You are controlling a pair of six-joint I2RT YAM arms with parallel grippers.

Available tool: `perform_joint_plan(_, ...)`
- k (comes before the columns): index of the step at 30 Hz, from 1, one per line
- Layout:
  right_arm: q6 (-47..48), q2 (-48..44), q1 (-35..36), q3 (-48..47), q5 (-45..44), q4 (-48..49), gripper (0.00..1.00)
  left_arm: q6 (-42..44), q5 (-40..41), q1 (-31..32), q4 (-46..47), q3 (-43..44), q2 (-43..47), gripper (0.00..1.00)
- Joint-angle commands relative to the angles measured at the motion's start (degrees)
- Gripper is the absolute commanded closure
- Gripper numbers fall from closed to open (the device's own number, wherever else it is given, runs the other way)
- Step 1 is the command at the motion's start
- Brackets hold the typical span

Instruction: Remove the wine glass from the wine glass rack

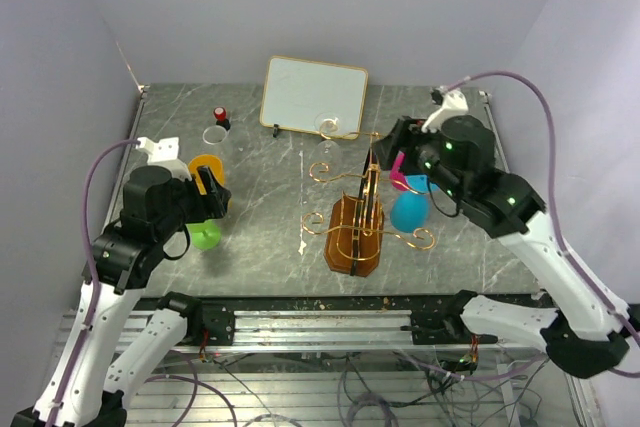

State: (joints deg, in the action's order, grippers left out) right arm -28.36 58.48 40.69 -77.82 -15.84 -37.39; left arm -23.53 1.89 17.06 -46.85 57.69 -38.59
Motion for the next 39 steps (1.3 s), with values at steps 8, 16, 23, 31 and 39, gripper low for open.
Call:
perform_joint_plan(8,2.7,15.8,0.1,-4.2,3.1,13.6,0.36,0.4,-2.1,-0.5,4.4,-1.5,5.0,0.21)
perform_joint_plan(16,4.6,23.1,-1.6,-7.2,5.0,17.0,0.36,0.2,-2.1,-0.4,4.6,-1.8,5.7,0.21)
perform_joint_plan(23,6.4,26.3,-4.9,-9.6,9.0,16.9,0.39,0.1,-2.1,-0.5,4.5,-1.8,6.2,0.21)
perform_joint_plan(31,6.2,31.0,-7.5,-13.7,15.9,17.2,0.45,0.0,-1.9,-0.5,4.5,-1.9,6.3,0.21)
perform_joint_plan(39,3.9,32.7,-9.9,-12.3,19.8,19.0,0.45,-0.1,-1.5,-0.5,4.4,-1.8,5.9,0.21)
